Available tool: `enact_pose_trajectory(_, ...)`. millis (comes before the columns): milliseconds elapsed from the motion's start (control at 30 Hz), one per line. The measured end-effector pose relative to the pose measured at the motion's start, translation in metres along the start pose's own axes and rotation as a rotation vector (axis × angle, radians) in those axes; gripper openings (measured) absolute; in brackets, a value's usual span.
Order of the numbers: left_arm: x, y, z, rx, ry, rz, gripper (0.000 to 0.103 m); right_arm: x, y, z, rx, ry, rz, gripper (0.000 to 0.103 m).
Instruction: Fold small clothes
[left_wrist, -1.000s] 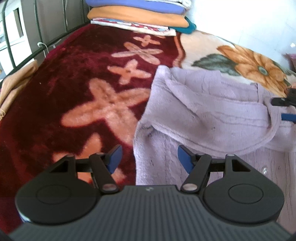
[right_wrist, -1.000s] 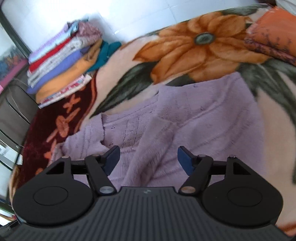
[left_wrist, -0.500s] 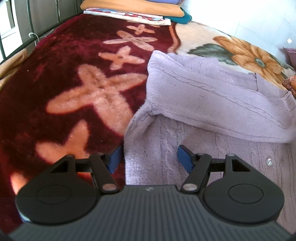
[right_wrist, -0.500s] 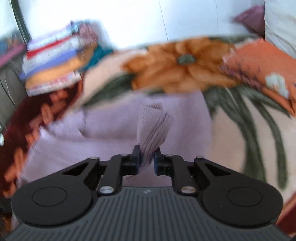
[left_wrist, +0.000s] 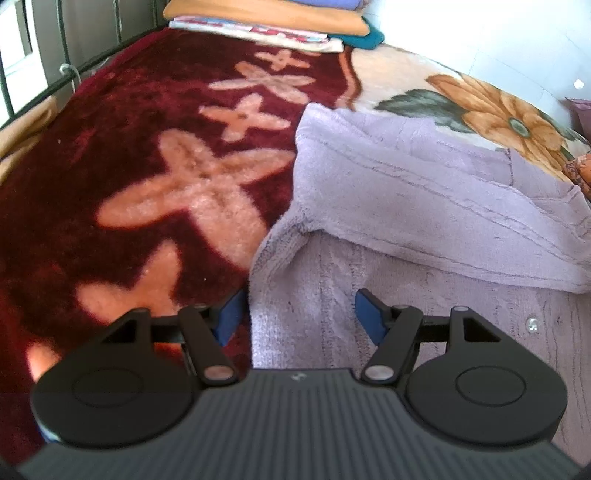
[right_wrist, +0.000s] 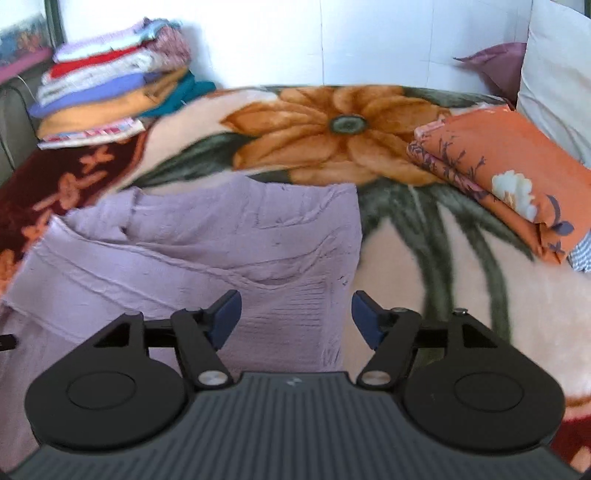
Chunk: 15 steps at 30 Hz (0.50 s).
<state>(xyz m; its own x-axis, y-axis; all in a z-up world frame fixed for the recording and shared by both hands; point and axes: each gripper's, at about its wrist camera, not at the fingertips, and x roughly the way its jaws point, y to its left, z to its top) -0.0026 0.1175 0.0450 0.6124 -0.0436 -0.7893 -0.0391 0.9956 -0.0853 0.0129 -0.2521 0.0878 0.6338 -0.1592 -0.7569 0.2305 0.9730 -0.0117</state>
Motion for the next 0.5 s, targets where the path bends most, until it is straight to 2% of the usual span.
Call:
enact_pose_trajectory(67,-0.007,-0.003,0.003,0.029,-0.027,-0.008,0.068,0.013,0.004,-0.002,-0.033,0.031,-0.040,0.072)
enact_pose_trajectory(100,-0.009,-0.004,0.006,0.038,-0.041,-0.011,0.068,0.017,0.006,-0.003,-0.040,0.045,-0.042,0.064)
enact_pose_trajectory(133,-0.012,-0.005,0.009,0.044,-0.055,-0.013,0.068,0.020,0.008,-0.004,-0.041,0.058,-0.019,0.051)
enact_pose_trajectory(233,-0.013,-0.009,0.017,0.035,-0.076,-0.023,0.068,0.022,0.012,-0.006,-0.046,0.064,-0.026,0.035)
enact_pose_trajectory(400,-0.011,-0.018,0.021,0.046,-0.094,-0.043,0.068,0.025,0.009,-0.001,-0.048,0.079,-0.018,0.033)
enact_pose_trajectory(500,-0.007,-0.022,0.021,0.055,-0.095,-0.053,0.068,0.028,0.009,0.000,-0.039,0.094,0.001,0.038)
